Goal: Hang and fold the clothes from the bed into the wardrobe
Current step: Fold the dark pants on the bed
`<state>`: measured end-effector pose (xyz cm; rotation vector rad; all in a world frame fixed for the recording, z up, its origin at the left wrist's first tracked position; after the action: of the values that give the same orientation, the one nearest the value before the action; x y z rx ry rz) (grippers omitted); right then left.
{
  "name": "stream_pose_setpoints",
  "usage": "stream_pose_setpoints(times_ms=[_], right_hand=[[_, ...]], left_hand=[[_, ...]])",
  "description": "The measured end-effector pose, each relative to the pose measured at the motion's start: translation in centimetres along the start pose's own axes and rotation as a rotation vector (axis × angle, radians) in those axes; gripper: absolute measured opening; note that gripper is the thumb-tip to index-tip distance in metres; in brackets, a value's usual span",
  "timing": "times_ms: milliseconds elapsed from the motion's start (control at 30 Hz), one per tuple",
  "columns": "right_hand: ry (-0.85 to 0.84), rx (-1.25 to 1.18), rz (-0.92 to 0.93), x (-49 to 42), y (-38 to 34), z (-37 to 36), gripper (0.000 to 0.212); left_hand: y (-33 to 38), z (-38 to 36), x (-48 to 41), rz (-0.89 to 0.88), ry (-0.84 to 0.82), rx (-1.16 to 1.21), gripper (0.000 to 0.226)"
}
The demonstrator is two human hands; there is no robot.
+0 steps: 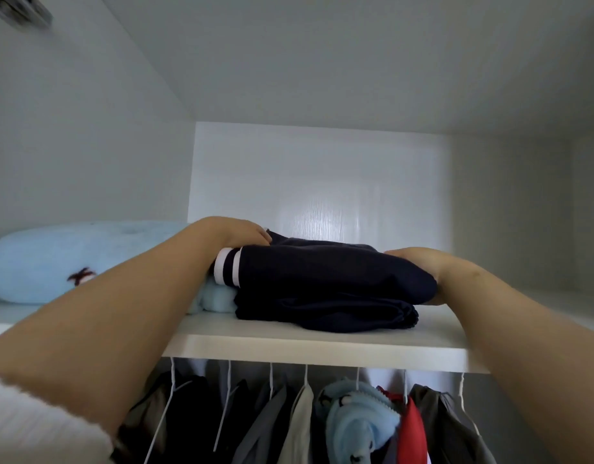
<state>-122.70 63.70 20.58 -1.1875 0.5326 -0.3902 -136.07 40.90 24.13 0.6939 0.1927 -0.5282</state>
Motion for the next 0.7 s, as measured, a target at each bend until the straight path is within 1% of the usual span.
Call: stream_pose_setpoints(times_ms=[33, 67, 100, 133, 167, 200, 233, 267, 300, 333, 367, 400, 433, 467, 500, 533, 600, 700], right_hand=[[0.054, -0.018, 0.008, 0.1, -0.6, 0.3, 0.015], [0.153, -0.059, 0.051, -0.6, -1.1, 0.9, 0.026], [0.287, -0.065, 0.11, -0.6, -2.1, 1.4, 0.037], [0.371, -0.066, 0.214, -1.0, -3.2, 1.6, 0.043], [0.384, -0.019, 0.304, -0.9, -4.5, 1.3, 0.045], [0.338, 0.057, 0.39, -1.1, -5.6, 0.6, 0.046], [0.275, 0.19, 0.445, -1.2, -6.3, -0.4, 0.047], [0.218, 0.345, 0.477, -1.8, -6.6, -1.3, 0.049], [0.169, 0.527, 0.496, -2.1, -6.6, -2.4, 0.051], [0.111, 0.709, 0.502, -2.7, -6.3, -3.4, 0.053], [0.035, 0.837, 0.492, -3.1, -5.7, -4.4, 0.054], [-0.063, 0.895, 0.446, -3.4, -5.0, -5.1, 0.053], [-0.164, 0.893, 0.364, -3.8, -4.2, -5.6, 0.05], [-0.248, 0.857, 0.279, -3.9, -3.6, -5.9, 0.042], [-0.299, 0.831, 0.217, -4.0, -3.3, -6.0, 0.033], [-0.327, 0.833, 0.193, -4.1, -3.3, -6.0, 0.029], [-0.353, 0.869, 0.174, -4.3, -3.5, -5.9, 0.032], [-0.37, 0.851, 0.143, -3.9, -3.4, -6.1, 0.033]], left_hand=[[0.3, 0.6, 0.1, 0.033, -0.009, 0.036, 0.028], [0.7, 1.3, 0.2, 0.06, 0.0, 0.081, 0.038], [1.2, 2.2, 0.0, 0.051, 0.065, 0.077, 0.046], [2.0, 3.1, -0.4, -0.002, 0.215, 0.002, 0.05], [3.1, 3.8, -0.7, -0.091, 0.362, -0.075, 0.05], [4.3, 3.9, -0.9, -0.194, 0.456, -0.119, 0.05], [5.4, 3.4, -0.8, -0.259, 0.459, -0.138, 0.05], [6.0, 2.5, -1.1, -0.32, 0.398, -0.187, 0.05], [6.0, 1.0, -1.5, -0.337, 0.295, -0.263, 0.047], [5.4, -0.6, -1.9, -0.307, 0.189, -0.355, 0.045], [4.5, -1.9, -2.3, -0.257, 0.098, -0.451, 0.045], [3.4, -2.8, -2.5, -0.174, 0.021, -0.508, 0.046], [2.3, -3.4, -2.5, -0.065, -0.051, -0.491, 0.048], [1.6, -3.8, -2.5, 0.003, -0.098, -0.451, 0.047], [1.4, -4.0, -2.6, 0.027, -0.16, -0.409, 0.044], [1.4, -4.0, -2.8, 0.021, -0.222, -0.392, 0.039], [1.8, -3.8, -3.0, -0.012, -0.297, -0.393, 0.035], [1.8, -3.8, -2.8, -0.043, -0.32, -0.43, 0.027]])
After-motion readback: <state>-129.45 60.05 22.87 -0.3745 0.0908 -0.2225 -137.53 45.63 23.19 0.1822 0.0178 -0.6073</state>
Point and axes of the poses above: each hand's wrist, its own x-axis away from the middle knuckle, its own z-axis out of the back of the hand, y = z × x, the point moved 2 cm from there along -x, towards the middle knuckle, and after that the axes turned 11 degrees about y, right-handed, at the moved point
